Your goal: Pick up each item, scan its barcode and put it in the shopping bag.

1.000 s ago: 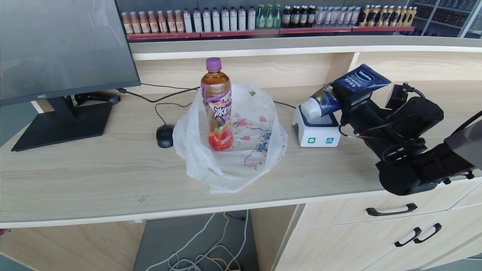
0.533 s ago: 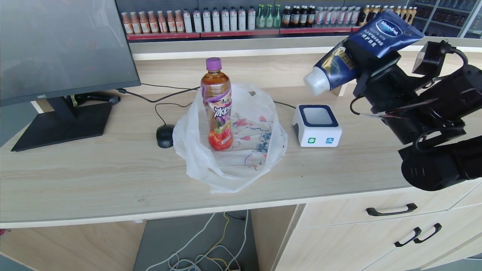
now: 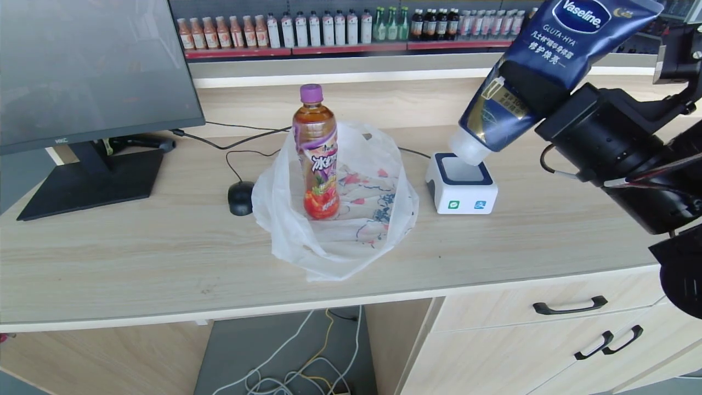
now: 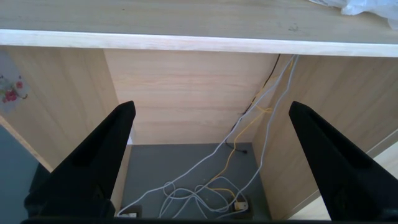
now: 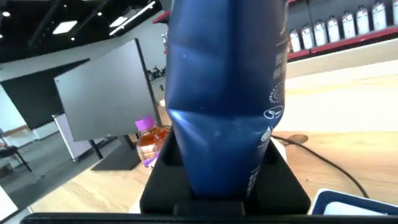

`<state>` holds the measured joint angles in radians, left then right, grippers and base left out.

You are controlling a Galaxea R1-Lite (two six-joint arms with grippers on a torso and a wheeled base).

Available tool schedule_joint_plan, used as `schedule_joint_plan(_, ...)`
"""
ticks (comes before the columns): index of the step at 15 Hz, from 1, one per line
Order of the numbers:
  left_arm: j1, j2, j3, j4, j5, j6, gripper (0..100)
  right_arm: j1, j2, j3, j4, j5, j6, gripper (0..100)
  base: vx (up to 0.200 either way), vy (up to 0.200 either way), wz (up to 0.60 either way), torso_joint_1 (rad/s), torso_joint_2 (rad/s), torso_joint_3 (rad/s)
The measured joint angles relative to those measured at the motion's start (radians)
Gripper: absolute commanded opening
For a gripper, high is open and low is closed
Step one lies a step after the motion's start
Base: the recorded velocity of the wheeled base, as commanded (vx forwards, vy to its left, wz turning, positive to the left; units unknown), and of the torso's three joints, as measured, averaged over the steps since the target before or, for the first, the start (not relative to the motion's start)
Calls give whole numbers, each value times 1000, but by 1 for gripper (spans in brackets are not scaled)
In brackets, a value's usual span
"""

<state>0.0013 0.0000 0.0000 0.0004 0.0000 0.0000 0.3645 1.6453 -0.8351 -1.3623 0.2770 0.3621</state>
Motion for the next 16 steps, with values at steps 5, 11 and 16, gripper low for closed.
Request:
schedule_joint_plan(5,0,0,0,0,0,0,100,-4,-78,187,10,-31,-327,0,0,0,0,0,0,0)
schedule_joint_plan(11,-1,0,0,0,0,9,100,-52,-149,380,-7,-123,-487,0,0,0,0,0,0,0)
schedule_joint_plan(16,-1,0,0,1,0,9,100,-82,-192,399,-1,-131,-484,0,0,0,0,0,0,0)
